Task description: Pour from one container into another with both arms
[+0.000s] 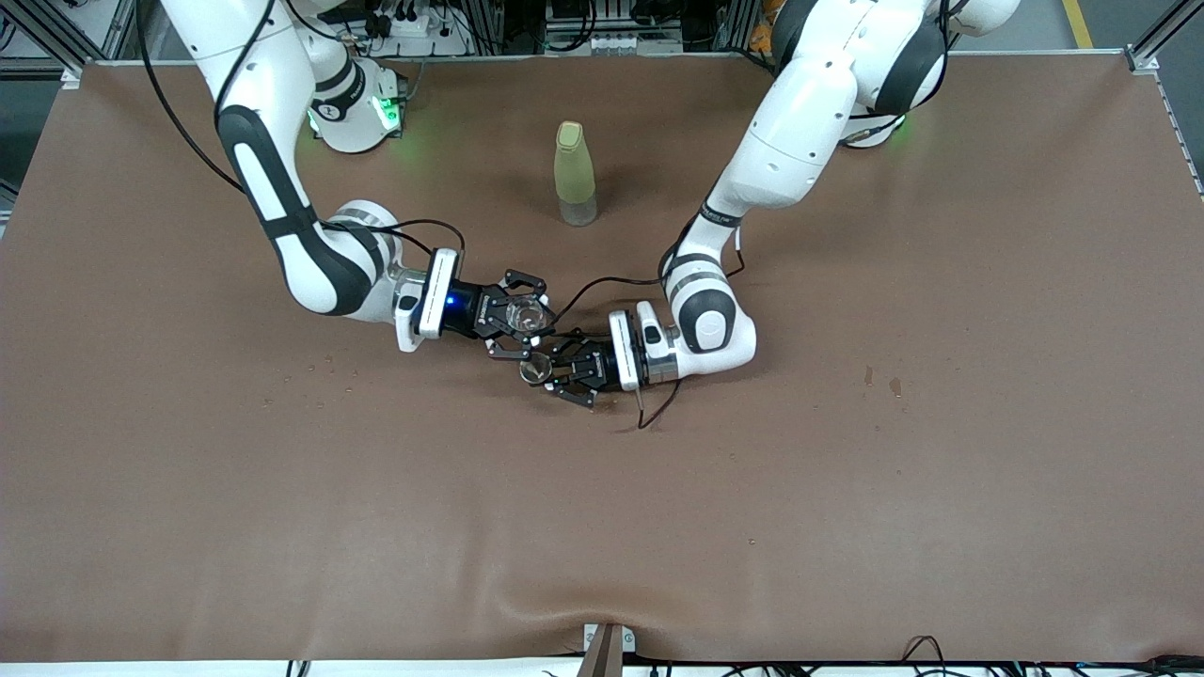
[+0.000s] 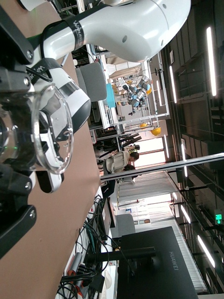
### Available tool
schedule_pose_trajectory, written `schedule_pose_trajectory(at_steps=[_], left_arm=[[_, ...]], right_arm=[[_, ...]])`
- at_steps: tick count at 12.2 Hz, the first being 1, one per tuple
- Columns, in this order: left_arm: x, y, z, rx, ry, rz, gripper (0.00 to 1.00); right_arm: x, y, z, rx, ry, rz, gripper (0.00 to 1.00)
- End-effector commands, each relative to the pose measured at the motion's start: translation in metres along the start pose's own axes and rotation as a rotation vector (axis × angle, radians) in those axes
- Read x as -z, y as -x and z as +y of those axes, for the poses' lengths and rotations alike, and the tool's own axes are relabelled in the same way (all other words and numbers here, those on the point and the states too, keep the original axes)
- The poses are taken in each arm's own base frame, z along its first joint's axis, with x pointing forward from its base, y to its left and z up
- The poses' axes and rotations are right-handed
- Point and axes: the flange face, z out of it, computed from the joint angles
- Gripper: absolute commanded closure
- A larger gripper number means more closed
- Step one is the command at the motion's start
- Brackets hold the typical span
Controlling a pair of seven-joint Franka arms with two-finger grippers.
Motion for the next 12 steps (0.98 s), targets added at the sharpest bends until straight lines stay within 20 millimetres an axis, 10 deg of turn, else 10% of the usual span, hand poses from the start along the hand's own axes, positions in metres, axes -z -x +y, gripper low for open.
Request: schedule_pose_trajectory(at_steps=[1, 12], left_arm=[[0.003, -0.01, -0.002, -0.064, 0.036, -0.04, 1.0], [0.008, -0.013, -0.007, -0.064, 0.048, -0.01, 1.0]], right_arm=[[-0.008, 0.004, 0.003, 0.015, 0.025, 0.021, 1.0], [-0.014, 0.019, 0.004, 0.009, 0.045, 0.027, 1.0]])
